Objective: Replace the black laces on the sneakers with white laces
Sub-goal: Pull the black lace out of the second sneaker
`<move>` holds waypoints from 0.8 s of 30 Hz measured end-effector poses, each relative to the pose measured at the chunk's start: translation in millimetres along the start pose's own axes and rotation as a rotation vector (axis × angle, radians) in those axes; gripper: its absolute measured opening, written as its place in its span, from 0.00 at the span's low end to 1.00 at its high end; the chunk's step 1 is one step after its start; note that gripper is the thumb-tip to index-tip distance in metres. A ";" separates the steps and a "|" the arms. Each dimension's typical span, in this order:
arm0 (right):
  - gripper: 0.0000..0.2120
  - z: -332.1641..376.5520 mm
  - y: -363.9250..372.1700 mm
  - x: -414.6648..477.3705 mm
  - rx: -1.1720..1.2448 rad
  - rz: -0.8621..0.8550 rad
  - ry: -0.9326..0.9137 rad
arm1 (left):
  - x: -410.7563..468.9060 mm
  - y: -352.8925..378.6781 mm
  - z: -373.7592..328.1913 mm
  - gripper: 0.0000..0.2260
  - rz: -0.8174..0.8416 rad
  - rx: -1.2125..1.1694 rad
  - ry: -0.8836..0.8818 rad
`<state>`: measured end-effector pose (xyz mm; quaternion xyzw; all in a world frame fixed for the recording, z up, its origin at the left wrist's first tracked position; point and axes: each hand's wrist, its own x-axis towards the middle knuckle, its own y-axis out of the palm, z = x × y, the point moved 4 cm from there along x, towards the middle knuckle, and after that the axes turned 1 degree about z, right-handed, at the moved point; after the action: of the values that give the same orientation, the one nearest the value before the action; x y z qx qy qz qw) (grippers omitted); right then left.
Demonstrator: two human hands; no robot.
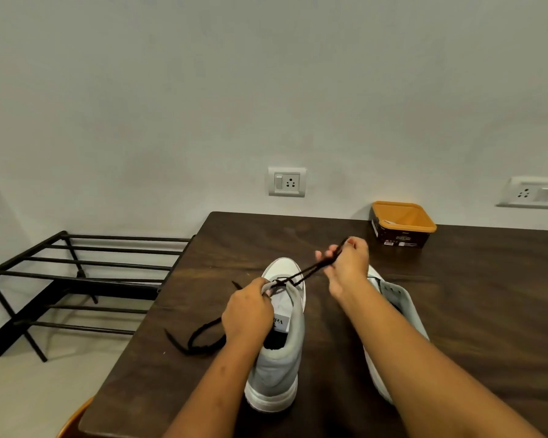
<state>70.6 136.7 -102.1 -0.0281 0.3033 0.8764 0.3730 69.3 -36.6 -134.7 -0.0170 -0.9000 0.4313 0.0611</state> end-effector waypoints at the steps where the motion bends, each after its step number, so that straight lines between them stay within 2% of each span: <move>1: 0.10 2.7 -1.2 0.4 -0.024 0.029 0.007 | -0.1 0.3 -0.1 0.12 0.002 -0.001 -0.002; 2: 0.11 4.8 0.0 0.9 -0.196 0.092 -0.045 | 0.3 0.4 -0.3 0.13 0.002 -0.001 -0.003; 5: 0.09 2.5 19.4 -10.9 -1.136 0.459 -0.434 | 1.2 1.1 -1.4 0.12 0.004 0.006 0.000; 7: 0.06 -15.6 30.0 -23.3 -1.606 0.704 -0.518 | 2.0 1.6 -1.2 0.12 0.003 0.005 0.004; 9: 0.09 -29.7 34.6 -33.4 -1.923 0.744 -0.573 | 2.8 2.1 -0.7 0.12 -0.001 0.007 0.008; 11: 0.08 -34.9 37.7 -37.3 -1.994 0.683 -0.636 | 2.8 2.1 -0.3 0.12 -0.005 0.014 0.008; 13: 0.07 -32.6 36.7 -31.9 -1.882 0.608 -0.609 | 2.4 1.3 -0.3 0.12 -0.007 0.006 0.005; 16: 0.09 -17.5 26.3 -12.4 -1.464 0.450 -0.525 | 1.9 0.4 1.1 0.13 -0.010 -0.017 -0.007; 18: 0.12 -7.1 16.5 -7.8 -1.074 0.349 -0.412 | 2.4 0.8 1.7 0.13 -0.006 -0.021 -0.007; 22: 0.14 0.4 10.5 -12.9 -0.138 0.274 -0.037 | 1.8 2.1 -0.6 0.13 -0.006 0.005 0.013; 24: 0.14 8.7 12.1 -12.2 0.096 0.225 0.020 | 2.6 2.6 0.6 0.13 -0.005 0.006 0.002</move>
<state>72.7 127.3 -85.5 0.0151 0.3499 0.8968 0.2702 66.7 -35.2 -136.9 -0.0149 -0.8985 0.4340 0.0633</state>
